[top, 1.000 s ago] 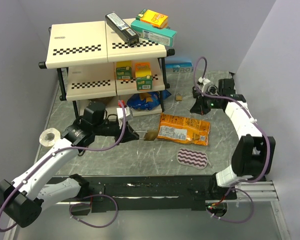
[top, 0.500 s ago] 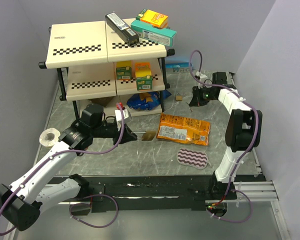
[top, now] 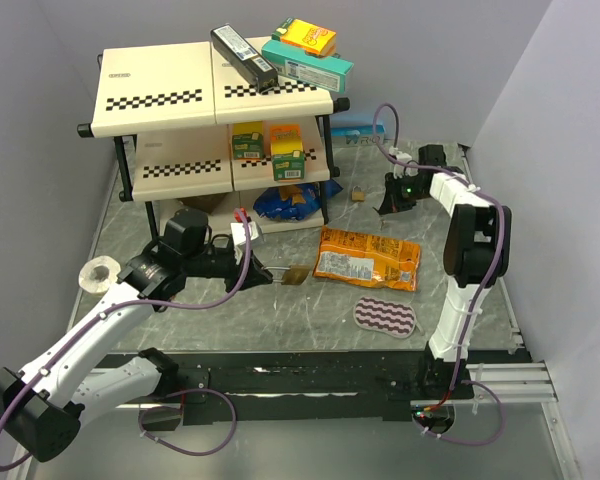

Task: Lock with the key
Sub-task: Place the key at the center of the board.

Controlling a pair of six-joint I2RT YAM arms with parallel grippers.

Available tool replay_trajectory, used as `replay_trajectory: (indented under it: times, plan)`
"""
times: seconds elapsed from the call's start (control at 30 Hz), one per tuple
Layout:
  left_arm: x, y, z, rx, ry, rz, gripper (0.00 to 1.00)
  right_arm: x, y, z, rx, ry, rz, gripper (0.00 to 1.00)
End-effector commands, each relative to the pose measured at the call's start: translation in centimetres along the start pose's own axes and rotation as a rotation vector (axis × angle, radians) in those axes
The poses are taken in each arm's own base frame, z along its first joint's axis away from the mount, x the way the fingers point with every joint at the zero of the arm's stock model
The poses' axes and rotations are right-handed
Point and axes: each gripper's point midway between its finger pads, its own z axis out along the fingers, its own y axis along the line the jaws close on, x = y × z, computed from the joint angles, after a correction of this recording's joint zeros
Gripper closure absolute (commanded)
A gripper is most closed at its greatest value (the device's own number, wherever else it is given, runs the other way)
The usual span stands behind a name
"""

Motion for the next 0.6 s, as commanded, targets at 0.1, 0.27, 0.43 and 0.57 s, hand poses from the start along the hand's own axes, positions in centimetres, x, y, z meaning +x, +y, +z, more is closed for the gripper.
replay_trajectory:
  times: [0.1, 0.27, 0.43, 0.57]
  plan:
    - [-2.3, 0.1, -0.2, 0.007, -0.07, 0.083, 0.99, -1.5, -1.6, 0.5, 0.032, -0.005, 0.004, 1.0]
    - [-2.3, 0.3, 0.1, 0.007, -0.064, 0.077, 0.99, -1.6, -2.4, 1.1, 0.046, 0.028, 0.023, 1.0]
    - [-2.3, 0.5, 0.2, 0.004, -0.061, 0.074, 0.99, -1.5, -2.8, 1.3, 0.054, 0.045, 0.03, 1.0]
    - [-2.4, 0.6, 0.3, 0.003, -0.06, 0.073, 0.99, -1.2, -3.0, 1.4, 0.059, 0.063, 0.04, 1.0]
